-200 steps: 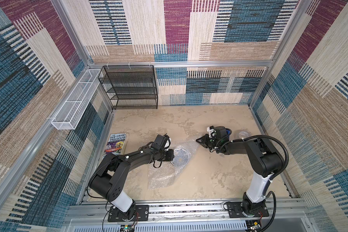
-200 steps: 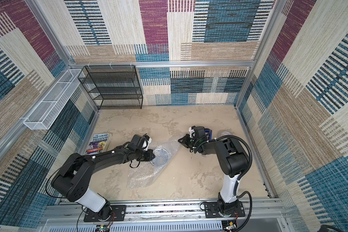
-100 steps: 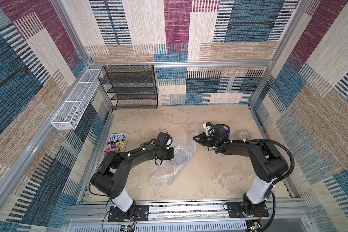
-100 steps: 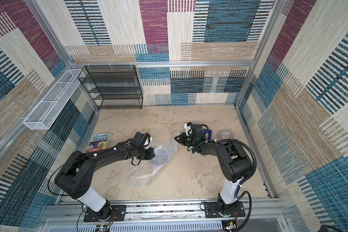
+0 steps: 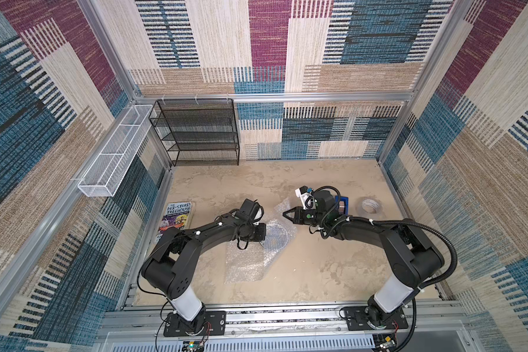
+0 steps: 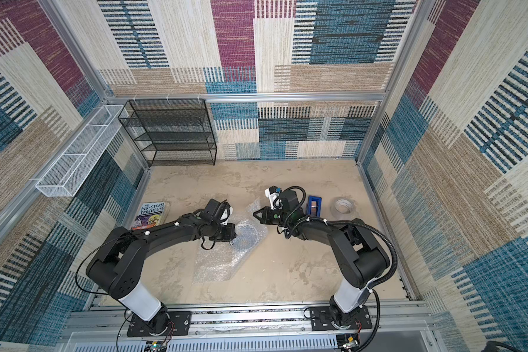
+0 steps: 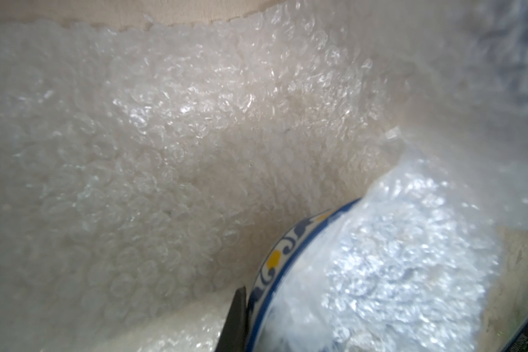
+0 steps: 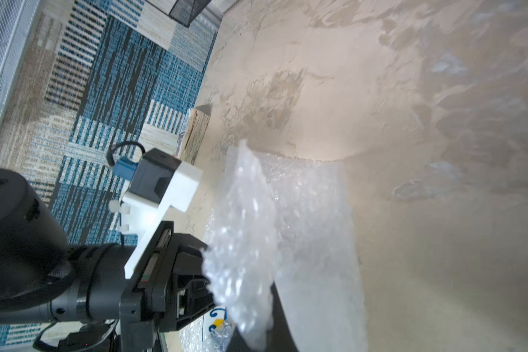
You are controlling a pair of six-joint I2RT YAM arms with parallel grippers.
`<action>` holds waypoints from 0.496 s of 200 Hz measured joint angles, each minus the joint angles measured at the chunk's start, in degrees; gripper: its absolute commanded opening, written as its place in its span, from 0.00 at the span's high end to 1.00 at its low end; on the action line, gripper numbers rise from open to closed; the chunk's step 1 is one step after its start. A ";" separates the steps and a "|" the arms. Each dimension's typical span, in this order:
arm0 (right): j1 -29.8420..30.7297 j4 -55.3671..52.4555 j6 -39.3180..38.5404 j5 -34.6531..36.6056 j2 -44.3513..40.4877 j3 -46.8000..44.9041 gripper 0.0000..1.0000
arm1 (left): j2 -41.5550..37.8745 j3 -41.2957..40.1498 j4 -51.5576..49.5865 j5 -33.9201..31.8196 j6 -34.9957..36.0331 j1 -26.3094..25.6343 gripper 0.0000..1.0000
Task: Wrap bowls in bubble wrap
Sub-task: Wrap the bowl in bubble wrap.
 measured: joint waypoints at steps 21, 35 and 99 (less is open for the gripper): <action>0.94 -0.85 -1.88 -1.22 0.04 0.02 1.00 | 0.17 0.02 0.20 0.02 -0.74 0.00 1.00; 1.31 -1.68 -3.23 -1.81 0.04 0.02 1.00 | 0.28 0.04 0.33 0.00 -1.05 0.00 1.00; 2.36 -3.02 -8.39 -4.24 -1.55 -1.18 1.00 | 1.11 0.87 0.39 -0.22 -2.49 0.00 1.00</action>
